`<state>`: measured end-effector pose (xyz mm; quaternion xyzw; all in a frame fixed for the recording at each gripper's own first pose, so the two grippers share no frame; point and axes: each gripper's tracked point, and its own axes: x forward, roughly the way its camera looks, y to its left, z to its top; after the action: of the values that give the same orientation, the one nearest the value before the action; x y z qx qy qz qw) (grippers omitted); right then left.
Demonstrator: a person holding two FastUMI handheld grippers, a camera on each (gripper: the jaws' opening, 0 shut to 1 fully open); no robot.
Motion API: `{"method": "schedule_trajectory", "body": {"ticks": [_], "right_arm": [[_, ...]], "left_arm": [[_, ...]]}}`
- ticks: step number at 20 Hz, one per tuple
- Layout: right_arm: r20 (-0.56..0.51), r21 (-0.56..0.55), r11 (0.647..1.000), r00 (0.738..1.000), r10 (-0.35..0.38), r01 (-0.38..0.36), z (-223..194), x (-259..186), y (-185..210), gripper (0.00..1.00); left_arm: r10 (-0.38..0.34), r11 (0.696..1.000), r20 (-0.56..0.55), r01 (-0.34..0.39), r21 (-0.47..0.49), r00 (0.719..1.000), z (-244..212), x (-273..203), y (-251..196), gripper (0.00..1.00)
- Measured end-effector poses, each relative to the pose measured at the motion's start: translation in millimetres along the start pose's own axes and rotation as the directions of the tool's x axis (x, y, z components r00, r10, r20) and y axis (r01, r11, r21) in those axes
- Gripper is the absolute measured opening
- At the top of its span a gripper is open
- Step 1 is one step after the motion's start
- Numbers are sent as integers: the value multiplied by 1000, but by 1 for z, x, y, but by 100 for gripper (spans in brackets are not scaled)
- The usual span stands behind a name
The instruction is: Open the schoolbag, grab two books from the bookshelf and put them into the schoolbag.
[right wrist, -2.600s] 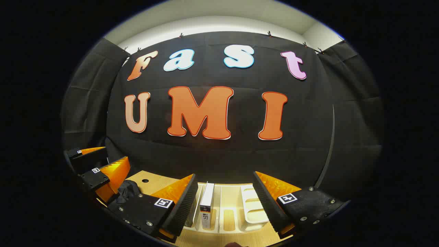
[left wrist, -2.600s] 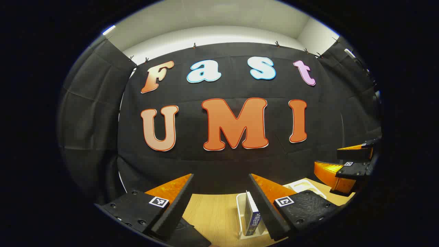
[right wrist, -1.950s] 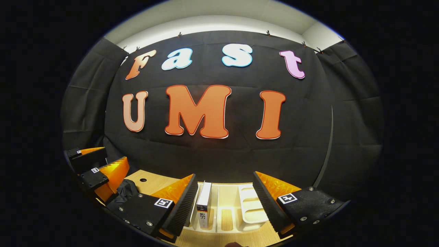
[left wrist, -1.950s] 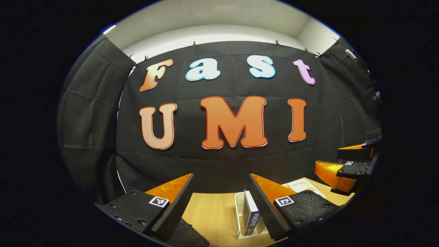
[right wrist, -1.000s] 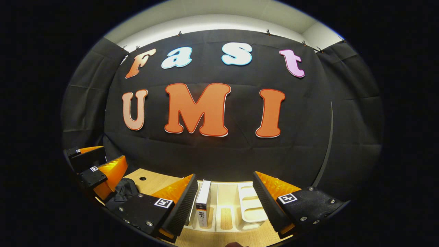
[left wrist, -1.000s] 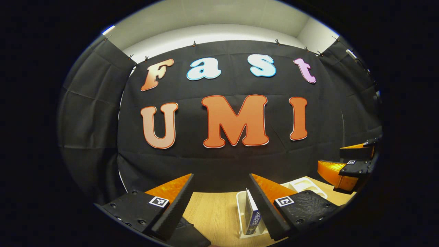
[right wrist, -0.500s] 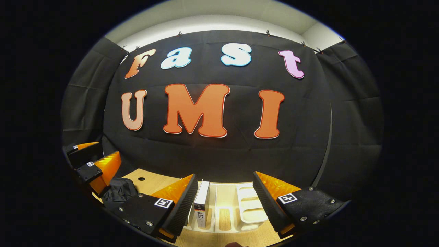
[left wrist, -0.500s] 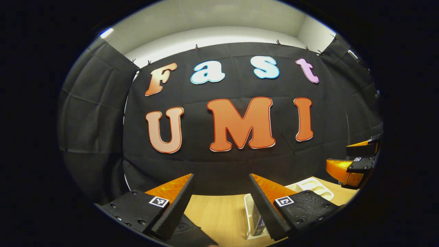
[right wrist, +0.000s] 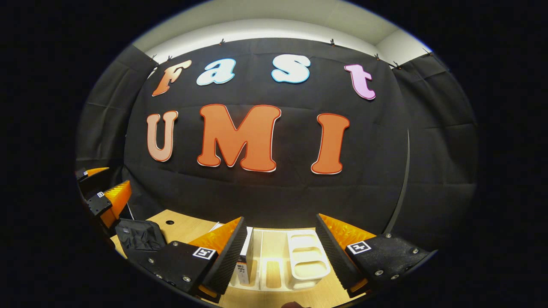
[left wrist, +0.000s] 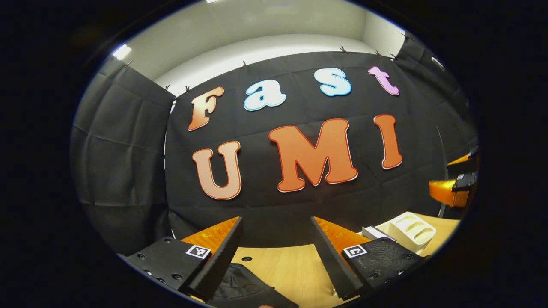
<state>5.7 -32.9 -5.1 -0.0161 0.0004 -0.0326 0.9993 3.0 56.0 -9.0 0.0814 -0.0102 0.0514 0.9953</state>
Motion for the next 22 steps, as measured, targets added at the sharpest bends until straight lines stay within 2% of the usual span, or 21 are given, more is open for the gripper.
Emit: {"method": "schedule_trajectory", "body": {"ticks": [1, 6, 12, 17, 19, 22], "right_arm": [[-1, -2, 1000, 1000, -8, 8, -2, 1, -4, 95], [-15, -6, 999, 999, -32, 32, -9, 7, -21, 95], [-35, -15, 999, 999, -35, 35, -19, 12, -33, 95], [-52, -15, 999, 998, -44, 43, -29, 16, -42, 95], [-61, -18, 999, 997, -49, 48, -34, 17, -45, 95], [-76, -25, 998, 996, -57, 55, -39, 20, -50, 95]], "left_arm": [[-6, 1000, -14, 6, 20, 1000, -6, -1, 0, 96], [-30, 986, -135, 51, 158, 990, -64, -6, -4, 96], [-27, 938, -257, 113, 327, 966, -124, -24, -13, 96], [-41, 838, -358, 226, 496, 933, -182, -39, -25, 95], [-35, 799, -416, 275, 535, 909, -210, -53, -27, 95], [-7, 761, -504, 332, 558, 864, -252, -81, -28, 97]]}}
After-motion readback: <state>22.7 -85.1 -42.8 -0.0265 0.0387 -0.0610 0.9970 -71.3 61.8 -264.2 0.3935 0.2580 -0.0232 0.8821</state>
